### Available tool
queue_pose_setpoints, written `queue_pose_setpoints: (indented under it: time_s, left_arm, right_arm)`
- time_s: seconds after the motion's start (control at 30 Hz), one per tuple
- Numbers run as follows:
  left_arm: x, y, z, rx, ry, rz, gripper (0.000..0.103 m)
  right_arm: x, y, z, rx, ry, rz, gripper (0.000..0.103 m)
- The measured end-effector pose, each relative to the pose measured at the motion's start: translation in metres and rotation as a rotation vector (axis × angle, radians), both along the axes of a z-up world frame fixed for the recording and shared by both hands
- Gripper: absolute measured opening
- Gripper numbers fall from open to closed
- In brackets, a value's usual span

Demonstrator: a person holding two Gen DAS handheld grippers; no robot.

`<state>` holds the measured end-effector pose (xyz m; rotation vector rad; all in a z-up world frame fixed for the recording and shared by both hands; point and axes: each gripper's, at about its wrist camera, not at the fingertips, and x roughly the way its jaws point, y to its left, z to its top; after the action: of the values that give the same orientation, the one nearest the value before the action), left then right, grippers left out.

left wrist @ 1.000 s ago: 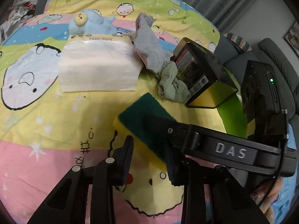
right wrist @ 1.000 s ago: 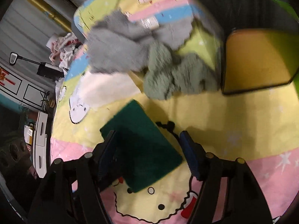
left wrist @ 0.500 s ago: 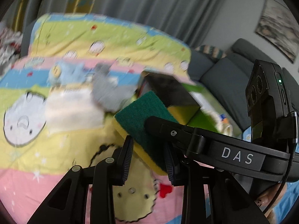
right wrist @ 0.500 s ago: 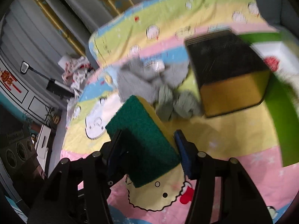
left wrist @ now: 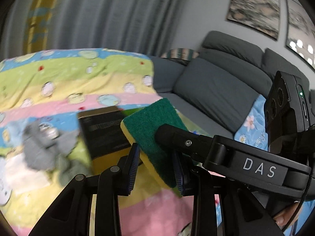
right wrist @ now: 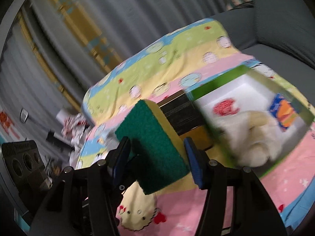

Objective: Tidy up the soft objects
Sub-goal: 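Lift the sponge with the right tool and carry it over the box, then lower the sponge onto the cream towel and open the right tool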

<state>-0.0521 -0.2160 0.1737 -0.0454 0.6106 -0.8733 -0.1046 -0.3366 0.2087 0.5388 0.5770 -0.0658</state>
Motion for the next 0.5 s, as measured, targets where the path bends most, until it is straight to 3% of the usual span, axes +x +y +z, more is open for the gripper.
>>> queue_pose_setpoints:
  time_s: [0.27,0.5]
  left_arm:
    - [0.005,-0.070,-0.007,0.015,-0.010,-0.131,0.032]
    - [0.018,-0.109,-0.028,0.043,0.062,-0.156,0.032]
  right_arm:
    - [-0.021,-0.059,-0.005,0.012,-0.041,-0.212,0.052]
    - [-0.024,-0.090,-0.023,0.054,-0.008,-0.322,0.041]
